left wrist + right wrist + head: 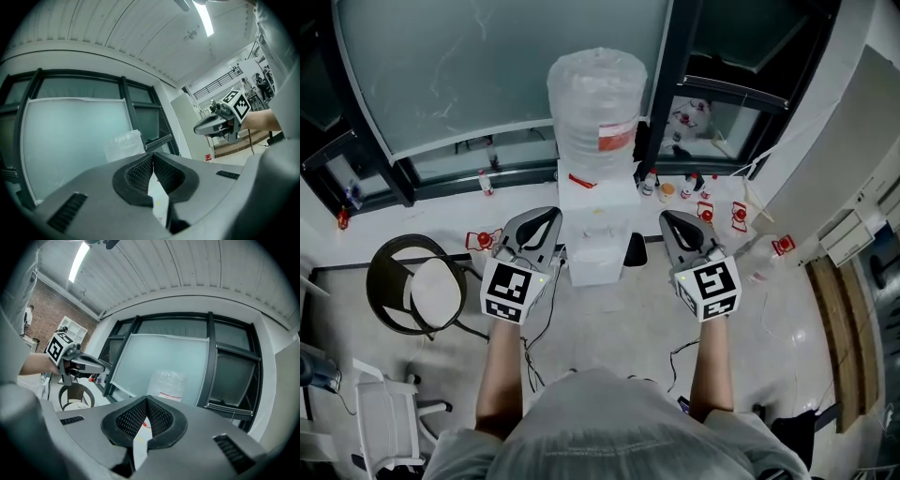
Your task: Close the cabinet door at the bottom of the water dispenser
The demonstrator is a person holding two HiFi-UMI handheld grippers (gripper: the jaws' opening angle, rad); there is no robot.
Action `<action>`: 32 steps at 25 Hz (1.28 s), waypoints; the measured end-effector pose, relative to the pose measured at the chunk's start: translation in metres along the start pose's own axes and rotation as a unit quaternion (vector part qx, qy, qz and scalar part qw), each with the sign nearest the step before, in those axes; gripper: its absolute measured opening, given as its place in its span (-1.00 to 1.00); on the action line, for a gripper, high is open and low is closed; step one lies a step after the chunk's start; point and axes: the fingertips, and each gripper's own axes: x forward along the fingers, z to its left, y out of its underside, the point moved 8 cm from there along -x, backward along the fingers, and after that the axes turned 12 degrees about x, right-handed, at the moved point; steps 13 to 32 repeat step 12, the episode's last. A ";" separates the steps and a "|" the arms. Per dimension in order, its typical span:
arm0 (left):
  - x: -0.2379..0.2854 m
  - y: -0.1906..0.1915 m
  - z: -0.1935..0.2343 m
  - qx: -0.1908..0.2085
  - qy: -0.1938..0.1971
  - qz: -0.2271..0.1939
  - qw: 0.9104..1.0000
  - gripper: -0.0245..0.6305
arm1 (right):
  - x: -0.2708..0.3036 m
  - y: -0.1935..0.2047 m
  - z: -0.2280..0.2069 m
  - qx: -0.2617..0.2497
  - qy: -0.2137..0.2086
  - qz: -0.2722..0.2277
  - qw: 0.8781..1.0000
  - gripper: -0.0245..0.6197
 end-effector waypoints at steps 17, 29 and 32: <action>0.004 0.004 -0.007 -0.003 0.001 0.015 1.000 -0.86 | 0.002 0.014 -0.009 0.007 -0.002 0.004 1.000 -0.84; 0.004 0.004 -0.007 -0.003 0.001 0.015 1.000 -0.86 | 0.002 0.014 -0.009 0.007 -0.002 0.004 1.000 -0.84; 0.004 0.004 -0.007 -0.003 0.001 0.015 1.000 -0.86 | 0.002 0.014 -0.009 0.007 -0.002 0.004 1.000 -0.84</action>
